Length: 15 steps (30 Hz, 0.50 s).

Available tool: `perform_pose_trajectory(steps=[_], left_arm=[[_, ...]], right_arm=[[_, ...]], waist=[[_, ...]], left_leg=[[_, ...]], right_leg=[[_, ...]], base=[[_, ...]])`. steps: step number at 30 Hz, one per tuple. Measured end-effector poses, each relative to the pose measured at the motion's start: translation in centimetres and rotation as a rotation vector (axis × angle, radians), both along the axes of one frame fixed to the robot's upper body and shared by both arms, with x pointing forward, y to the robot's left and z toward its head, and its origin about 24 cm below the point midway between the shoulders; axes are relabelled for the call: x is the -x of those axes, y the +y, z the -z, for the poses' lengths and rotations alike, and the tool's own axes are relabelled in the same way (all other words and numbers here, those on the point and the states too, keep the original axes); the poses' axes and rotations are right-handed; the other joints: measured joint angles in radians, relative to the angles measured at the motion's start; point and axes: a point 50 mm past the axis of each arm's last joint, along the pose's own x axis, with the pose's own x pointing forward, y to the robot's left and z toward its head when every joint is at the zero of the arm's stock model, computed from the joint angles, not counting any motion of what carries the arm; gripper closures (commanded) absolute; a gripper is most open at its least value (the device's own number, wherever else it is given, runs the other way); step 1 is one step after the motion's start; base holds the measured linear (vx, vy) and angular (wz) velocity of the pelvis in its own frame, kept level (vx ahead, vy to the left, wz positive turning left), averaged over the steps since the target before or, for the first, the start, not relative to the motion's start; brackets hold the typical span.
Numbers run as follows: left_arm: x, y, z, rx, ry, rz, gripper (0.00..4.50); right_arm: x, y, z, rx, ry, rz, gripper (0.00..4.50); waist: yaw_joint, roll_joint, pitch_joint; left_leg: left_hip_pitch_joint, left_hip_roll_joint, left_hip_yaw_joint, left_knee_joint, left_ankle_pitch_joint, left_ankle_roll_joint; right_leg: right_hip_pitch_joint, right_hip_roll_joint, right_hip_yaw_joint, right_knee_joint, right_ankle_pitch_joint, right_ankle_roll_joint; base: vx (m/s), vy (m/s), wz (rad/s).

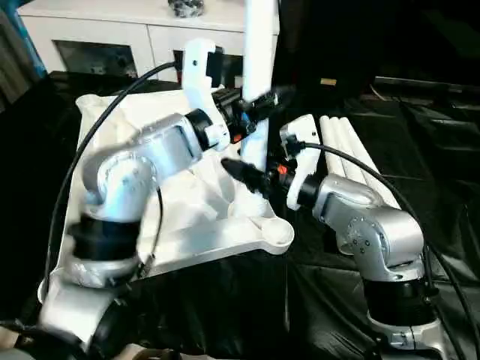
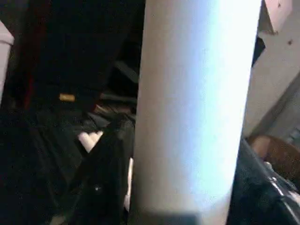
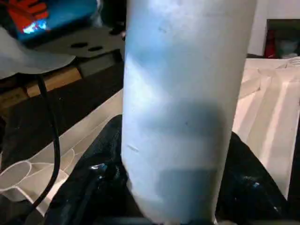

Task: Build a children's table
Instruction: Pick table leg

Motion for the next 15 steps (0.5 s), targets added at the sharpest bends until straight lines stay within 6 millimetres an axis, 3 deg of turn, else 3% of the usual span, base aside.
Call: perform_pose_trajectory(steps=[3,5,15], left_arm=[[-0.1,0.2,-0.2,0.018,-0.011,-0.009,2.25],[-0.1,0.3,-0.2,0.027,-0.010,-0.006,2.48],[0.6,0.3,-0.2,0.041,-0.017,0.160,2.68]], right_arm=[[0.1,0.0,0.1,0.004,0.002,0.000,2.59],[0.1,0.0,0.1,0.001,0.000,-0.002,2.03],[1.2,-1.9,-0.6,-0.040,0.033,-0.205,1.40]], waist=[[0.000,0.000,0.000],[0.000,0.000,0.000],[0.002,-0.001,0.001]], left_leg=[[0.000,0.000,0.000,0.000,0.000,0.000],[0.000,0.000,0.000,0.000,0.000,0.000],[-0.002,0.000,0.000,0.000,0.000,0.001]], right_leg=[[0.000,0.000,0.000,0.000,0.000,0.001],[0.000,0.000,0.000,0.000,0.000,0.001],[-0.001,0.000,0.000,-0.001,0.000,0.001]], base=[[0.000,0.000,0.00],[0.000,0.000,0.00],[0.000,0.000,0.00]])
